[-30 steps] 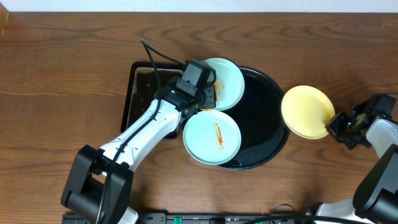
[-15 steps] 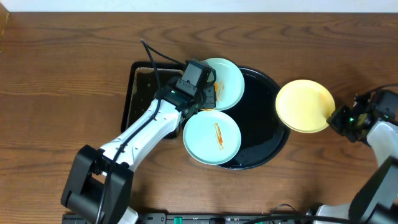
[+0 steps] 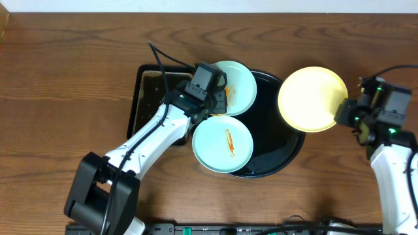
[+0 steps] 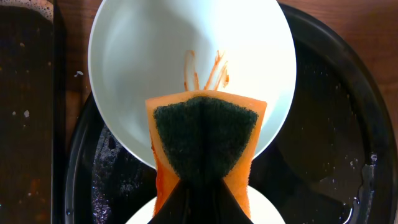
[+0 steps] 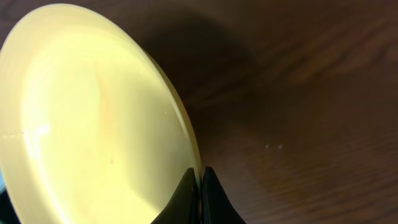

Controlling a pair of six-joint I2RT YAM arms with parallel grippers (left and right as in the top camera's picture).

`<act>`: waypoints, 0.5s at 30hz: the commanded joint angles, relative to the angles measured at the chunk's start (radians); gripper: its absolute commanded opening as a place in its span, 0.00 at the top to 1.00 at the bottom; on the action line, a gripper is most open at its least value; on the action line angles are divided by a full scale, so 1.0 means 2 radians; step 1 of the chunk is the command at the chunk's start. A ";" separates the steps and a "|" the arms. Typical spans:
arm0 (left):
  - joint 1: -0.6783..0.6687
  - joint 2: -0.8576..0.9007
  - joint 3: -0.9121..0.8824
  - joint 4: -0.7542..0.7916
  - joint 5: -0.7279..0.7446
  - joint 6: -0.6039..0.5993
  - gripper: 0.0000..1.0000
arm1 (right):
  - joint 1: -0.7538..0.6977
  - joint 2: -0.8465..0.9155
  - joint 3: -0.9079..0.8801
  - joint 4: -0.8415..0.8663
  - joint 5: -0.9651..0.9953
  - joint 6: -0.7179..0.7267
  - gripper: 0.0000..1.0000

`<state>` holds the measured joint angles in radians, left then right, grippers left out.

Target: Clean dirty plates on tray and stack at the side

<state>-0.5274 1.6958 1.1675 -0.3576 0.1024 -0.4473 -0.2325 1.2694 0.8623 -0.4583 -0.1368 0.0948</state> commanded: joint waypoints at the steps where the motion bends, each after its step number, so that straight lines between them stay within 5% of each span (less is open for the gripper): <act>1: 0.000 -0.008 0.008 0.000 0.001 0.004 0.93 | 0.041 -0.017 0.003 0.008 0.082 -0.034 0.99; 15: 0.000 -0.008 0.008 0.000 0.001 0.004 0.93 | 0.249 -0.018 0.004 0.064 0.329 -0.155 0.99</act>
<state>-0.5274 1.6958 1.1675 -0.3580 0.1024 -0.4473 0.2043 1.2480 0.8623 -0.3454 0.3443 -0.1318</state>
